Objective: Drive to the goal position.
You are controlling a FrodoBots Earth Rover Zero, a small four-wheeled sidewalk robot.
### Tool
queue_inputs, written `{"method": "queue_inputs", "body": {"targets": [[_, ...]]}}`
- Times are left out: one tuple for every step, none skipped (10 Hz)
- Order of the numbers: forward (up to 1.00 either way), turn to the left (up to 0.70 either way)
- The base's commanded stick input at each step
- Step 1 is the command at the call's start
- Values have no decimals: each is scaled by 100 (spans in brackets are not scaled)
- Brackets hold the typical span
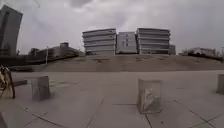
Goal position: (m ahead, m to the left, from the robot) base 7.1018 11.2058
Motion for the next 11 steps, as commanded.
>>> {"method": "queue_inputs", "body": {"targets": [[5,0],[5,0],[5,0],[5,0],[5,0],[5,0],[5,0],[5,0],[5,0],[5,0],[5,0]]}}
